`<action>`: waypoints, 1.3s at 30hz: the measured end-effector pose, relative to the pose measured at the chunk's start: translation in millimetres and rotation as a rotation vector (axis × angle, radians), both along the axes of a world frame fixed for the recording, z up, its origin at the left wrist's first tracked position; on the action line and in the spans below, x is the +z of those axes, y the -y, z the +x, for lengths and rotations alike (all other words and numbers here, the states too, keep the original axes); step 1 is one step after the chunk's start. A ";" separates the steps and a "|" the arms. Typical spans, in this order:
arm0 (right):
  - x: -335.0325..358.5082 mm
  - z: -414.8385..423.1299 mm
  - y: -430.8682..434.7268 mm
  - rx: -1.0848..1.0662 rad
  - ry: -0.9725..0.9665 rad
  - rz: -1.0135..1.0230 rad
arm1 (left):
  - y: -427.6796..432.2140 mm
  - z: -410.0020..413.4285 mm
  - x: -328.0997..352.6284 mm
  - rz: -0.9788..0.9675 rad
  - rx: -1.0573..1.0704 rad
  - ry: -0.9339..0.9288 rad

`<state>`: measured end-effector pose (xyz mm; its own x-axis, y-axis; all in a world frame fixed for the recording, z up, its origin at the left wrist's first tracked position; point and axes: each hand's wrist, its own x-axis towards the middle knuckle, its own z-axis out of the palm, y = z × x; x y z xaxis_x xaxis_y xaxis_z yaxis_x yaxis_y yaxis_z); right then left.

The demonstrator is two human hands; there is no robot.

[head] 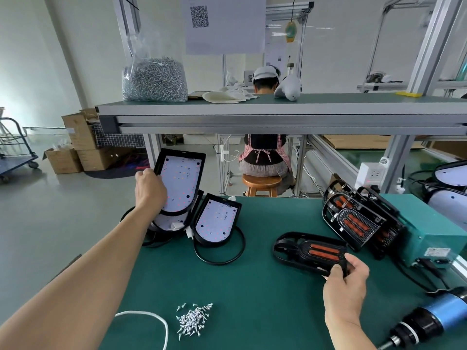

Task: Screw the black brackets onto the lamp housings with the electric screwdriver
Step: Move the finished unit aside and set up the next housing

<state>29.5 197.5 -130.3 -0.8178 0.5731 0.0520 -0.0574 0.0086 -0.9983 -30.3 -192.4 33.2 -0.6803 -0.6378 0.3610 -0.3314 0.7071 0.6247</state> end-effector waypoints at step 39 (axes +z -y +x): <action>44.4 41.6 -26.2 -0.233 -0.231 -0.316 | -201.1 152.2 -86.0 0.885 -0.410 -0.050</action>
